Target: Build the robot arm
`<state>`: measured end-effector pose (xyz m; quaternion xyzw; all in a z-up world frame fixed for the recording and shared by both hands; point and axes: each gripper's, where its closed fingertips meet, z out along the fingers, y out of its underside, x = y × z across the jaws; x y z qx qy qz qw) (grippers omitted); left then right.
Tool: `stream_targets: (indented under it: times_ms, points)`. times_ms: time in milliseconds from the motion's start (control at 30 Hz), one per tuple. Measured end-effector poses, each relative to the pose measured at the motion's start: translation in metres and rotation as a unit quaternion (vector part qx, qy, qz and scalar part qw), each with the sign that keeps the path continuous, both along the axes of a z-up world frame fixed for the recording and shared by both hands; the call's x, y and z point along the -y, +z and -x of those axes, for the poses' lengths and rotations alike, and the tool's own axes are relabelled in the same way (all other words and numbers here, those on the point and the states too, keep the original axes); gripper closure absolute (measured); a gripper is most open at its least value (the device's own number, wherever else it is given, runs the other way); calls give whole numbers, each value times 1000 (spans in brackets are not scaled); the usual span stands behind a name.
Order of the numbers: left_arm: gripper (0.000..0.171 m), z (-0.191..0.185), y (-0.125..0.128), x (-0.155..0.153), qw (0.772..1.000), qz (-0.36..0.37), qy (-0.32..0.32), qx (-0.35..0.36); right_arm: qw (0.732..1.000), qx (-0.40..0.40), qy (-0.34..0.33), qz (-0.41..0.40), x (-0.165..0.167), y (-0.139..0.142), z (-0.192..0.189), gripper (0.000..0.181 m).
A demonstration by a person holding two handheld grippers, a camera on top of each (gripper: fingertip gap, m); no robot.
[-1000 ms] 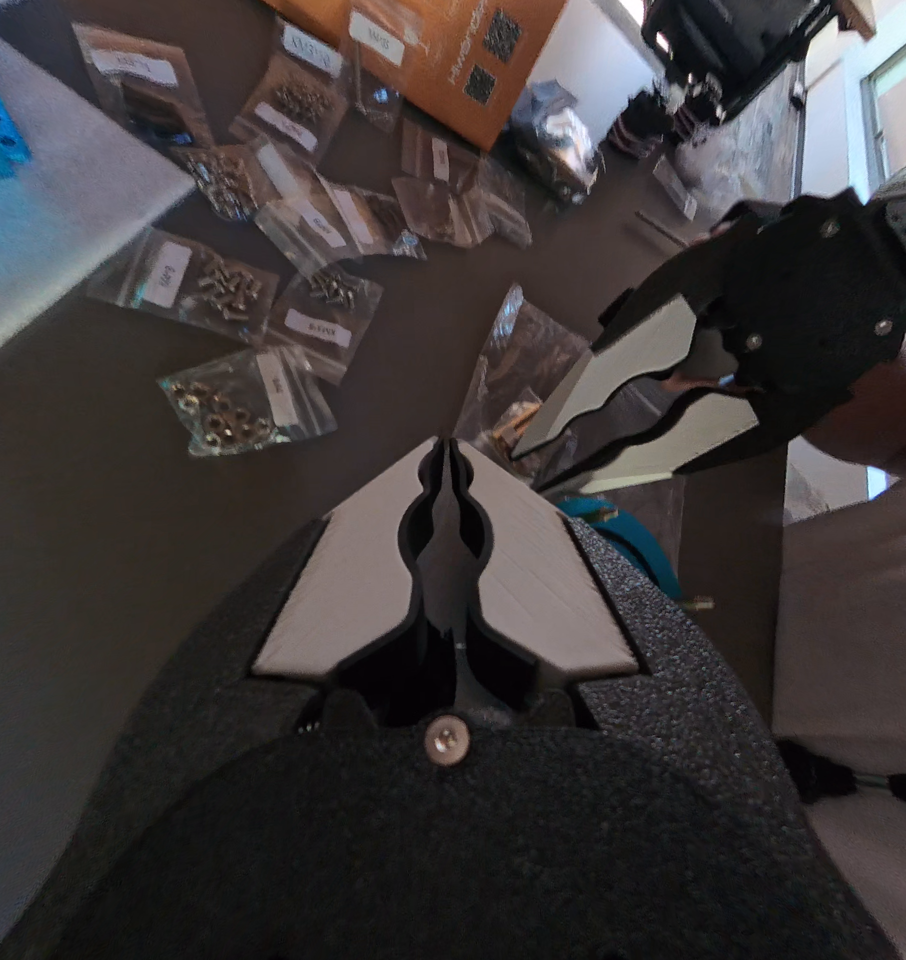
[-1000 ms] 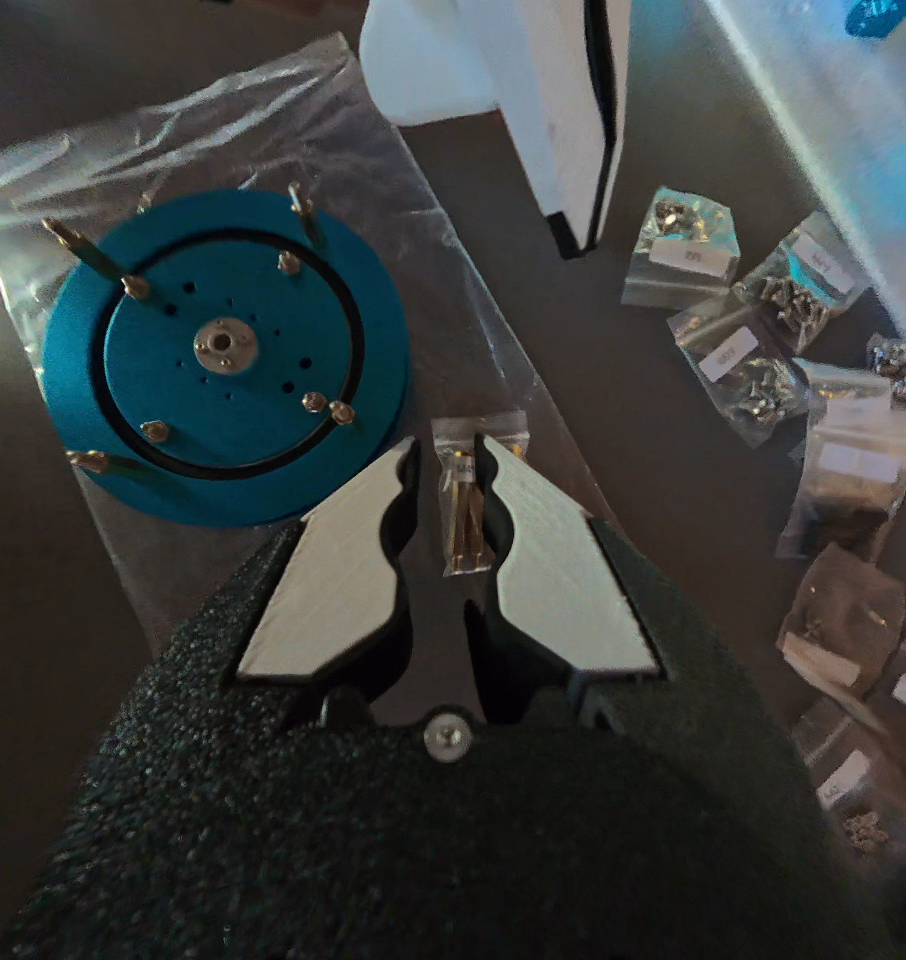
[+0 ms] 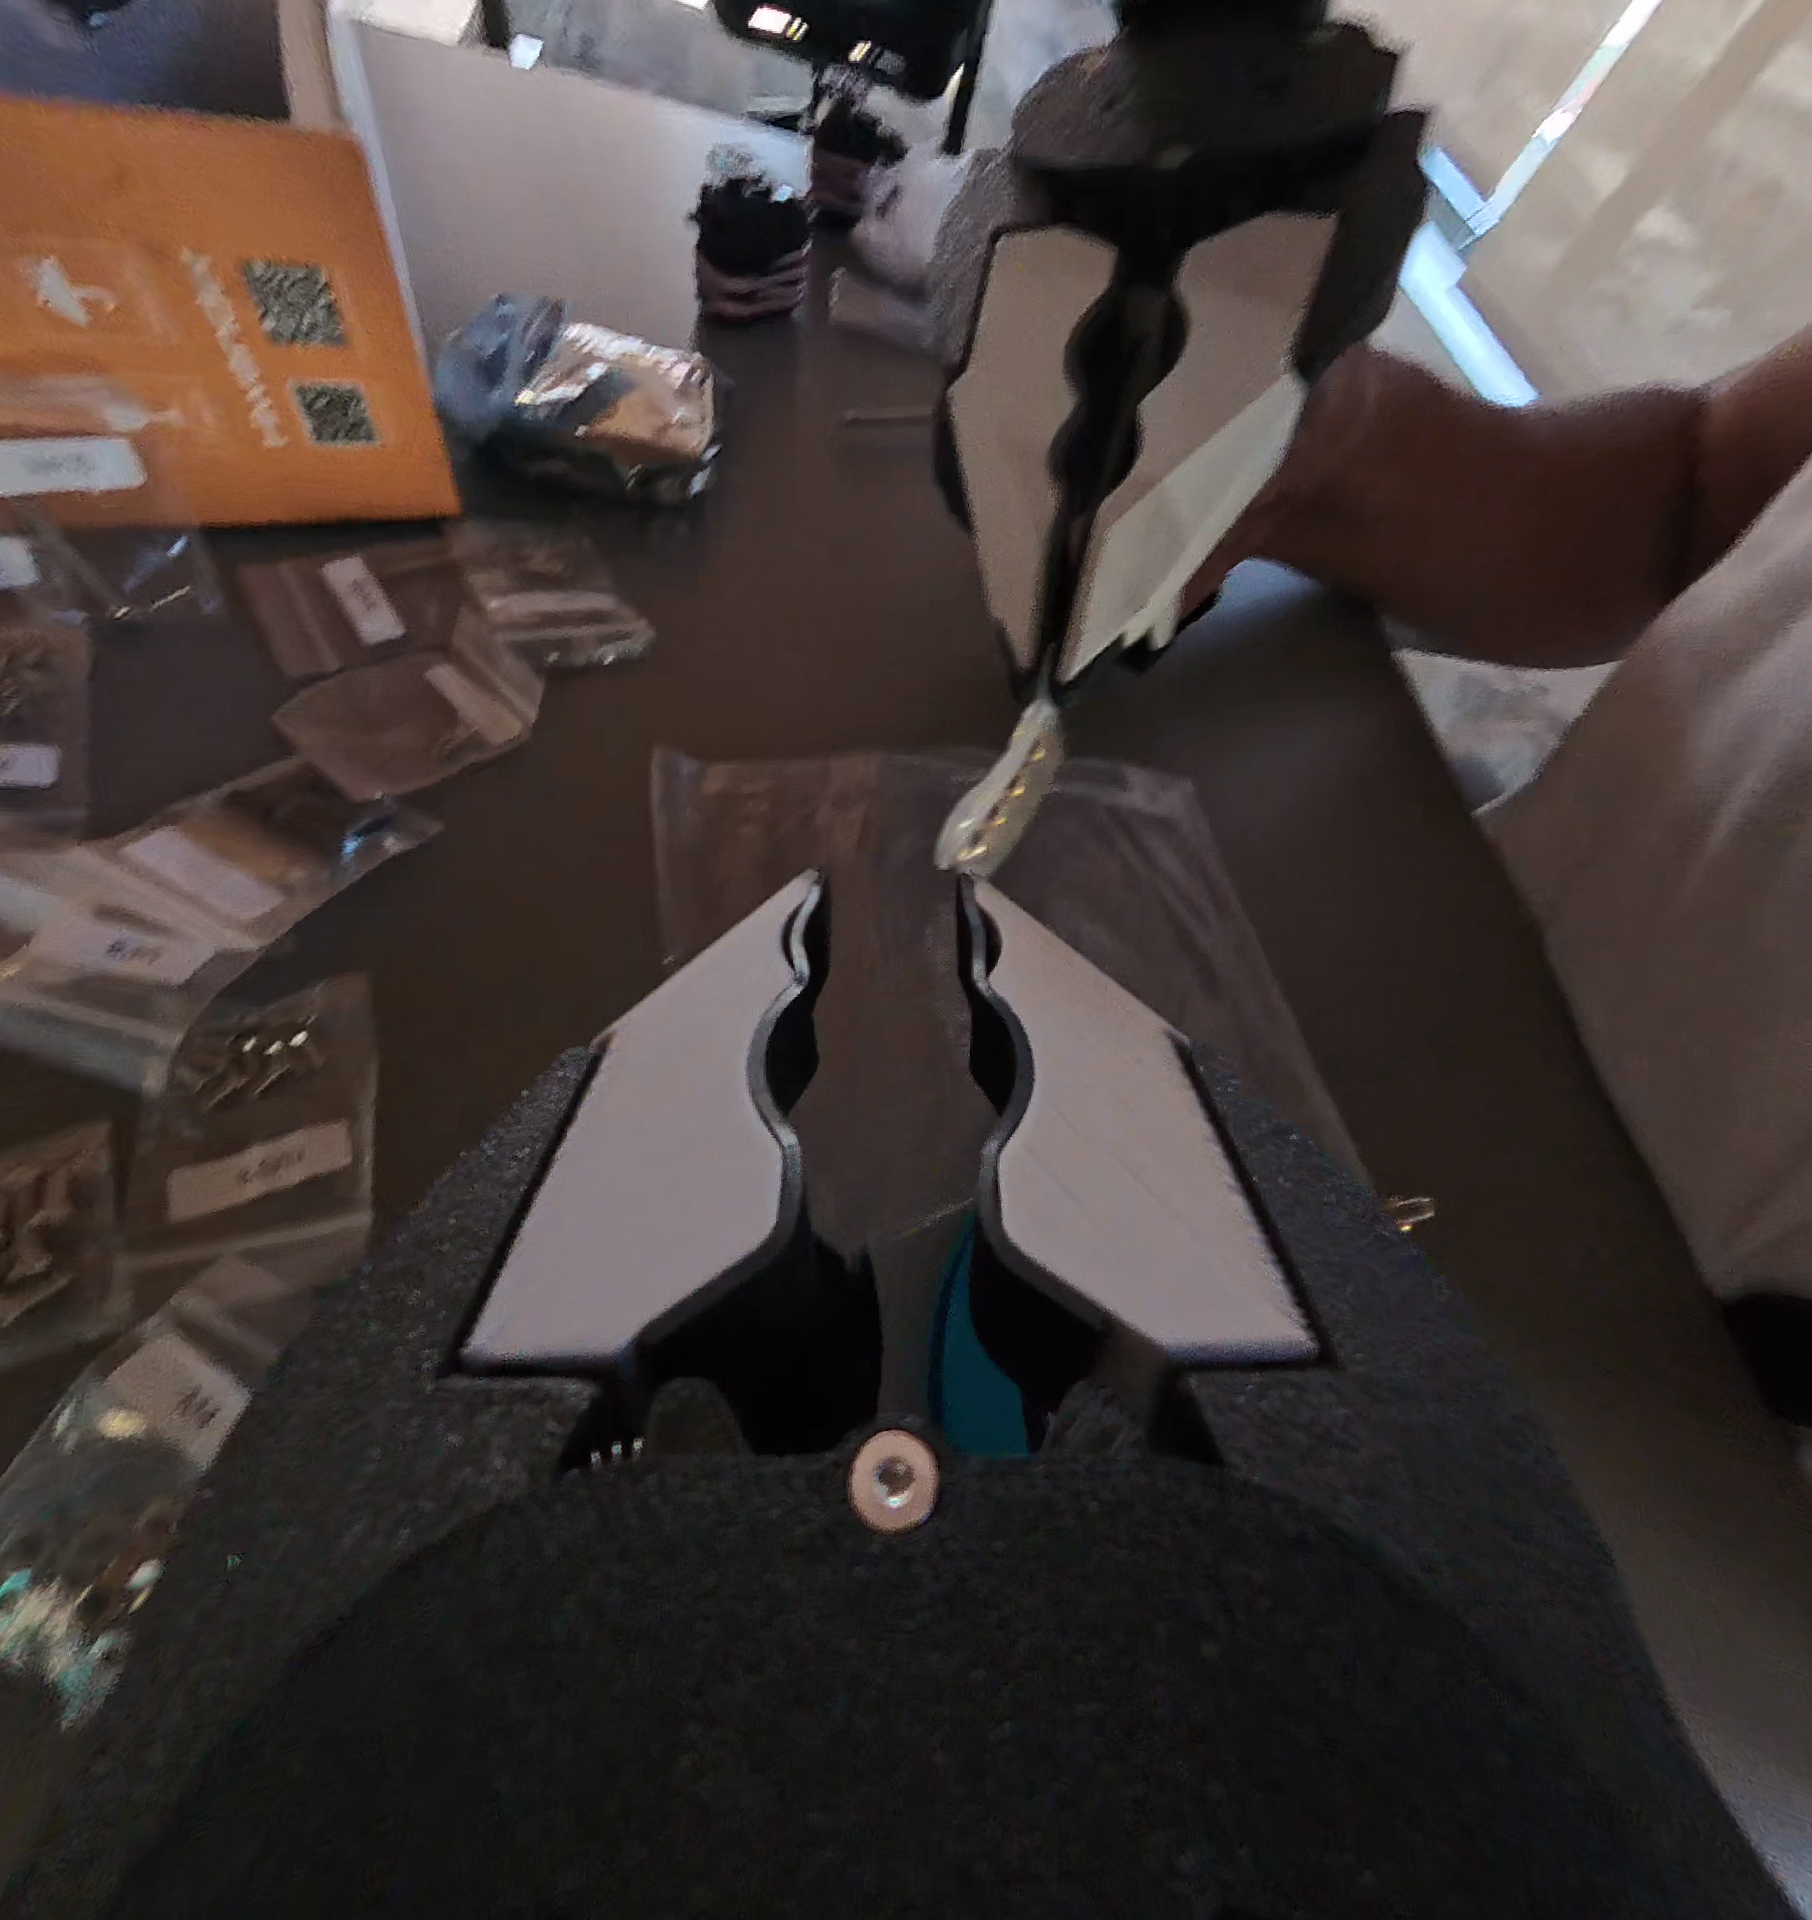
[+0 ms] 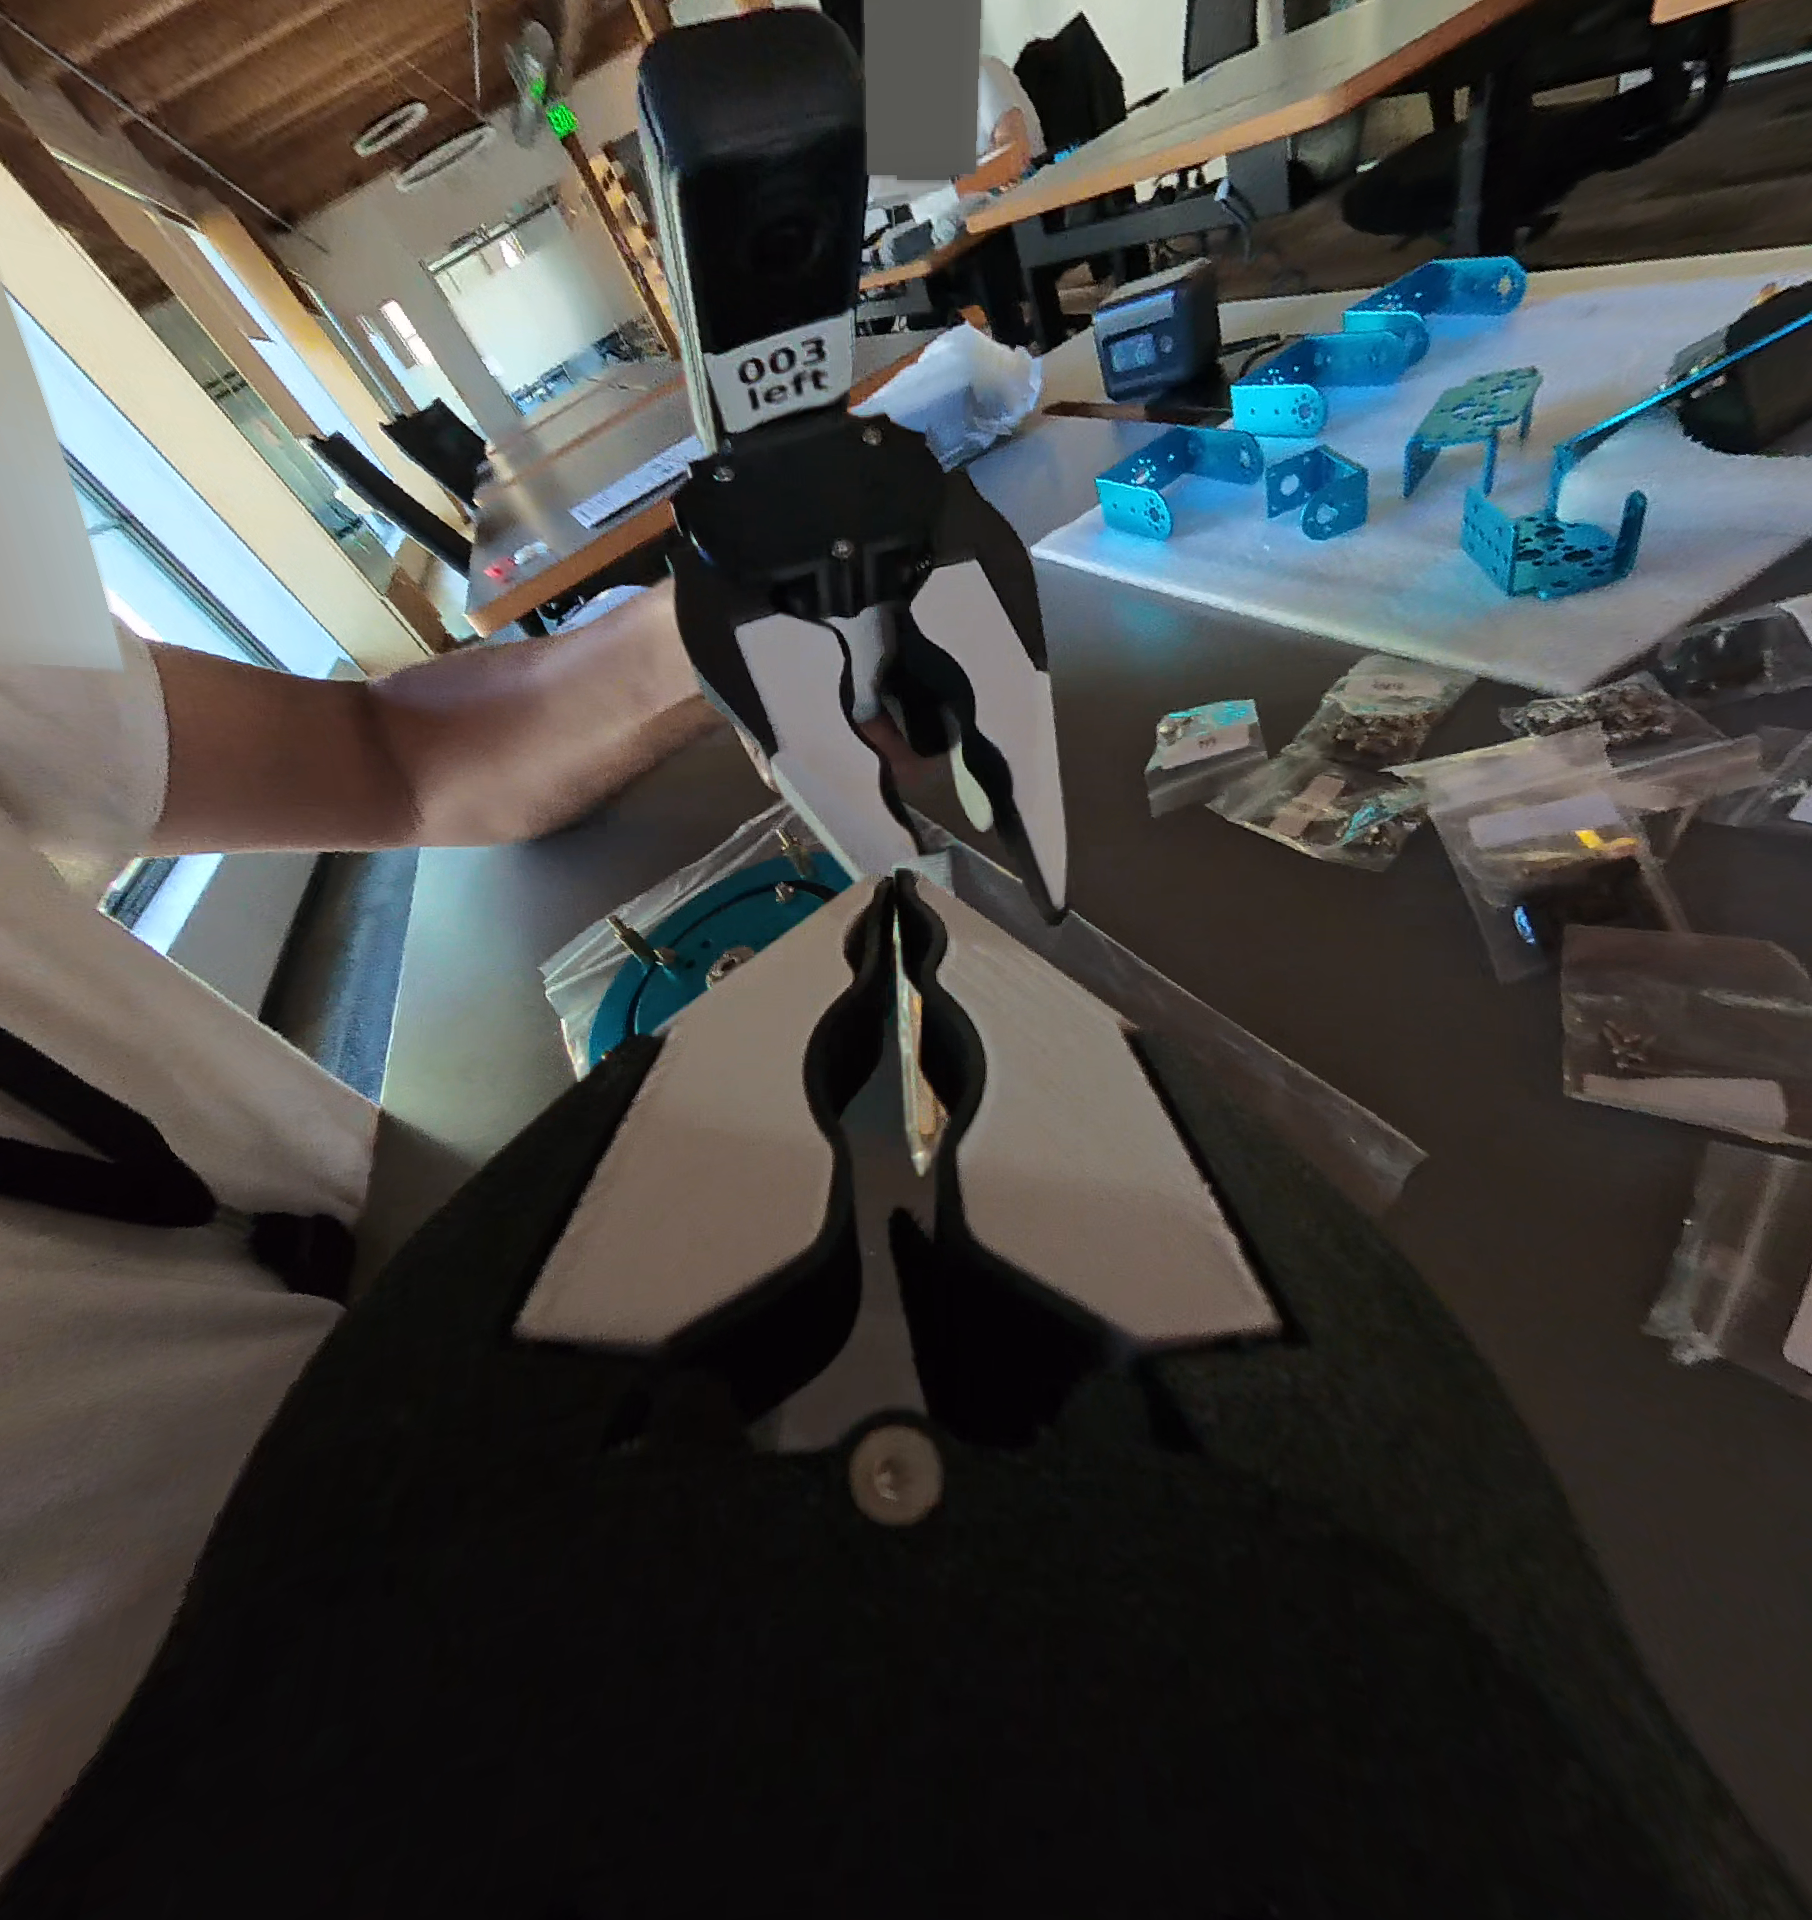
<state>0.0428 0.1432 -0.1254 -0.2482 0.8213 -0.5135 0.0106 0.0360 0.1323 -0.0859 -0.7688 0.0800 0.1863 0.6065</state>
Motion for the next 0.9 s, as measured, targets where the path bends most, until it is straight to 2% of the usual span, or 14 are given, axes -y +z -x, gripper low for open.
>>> stream_targets:
  times_ms: [200,233,367,500,667,767,900]
  points:
    - [156,8,21,11,996,80,-35,0,999,-38,20,-20,-2,5,1,181]
    - [162,8,23,11,996,87,-34,0,998,-45,21,-25,-2,6,1,181]
    - [165,9,25,8,995,99,-34,-1,998,-55,18,-29,-3,6,0,181]
    - [166,14,19,4,996,77,-39,9,999,-16,29,10,-3,-4,1,181]
    - [166,19,8,1,998,29,-44,26,997,20,60,42,-10,10,-3,172]
    - [166,19,2,2,999,12,-46,26,992,33,87,87,-18,0,1,167]
    - [166,20,-3,4,998,-9,-50,34,986,56,90,132,-23,-18,2,169]
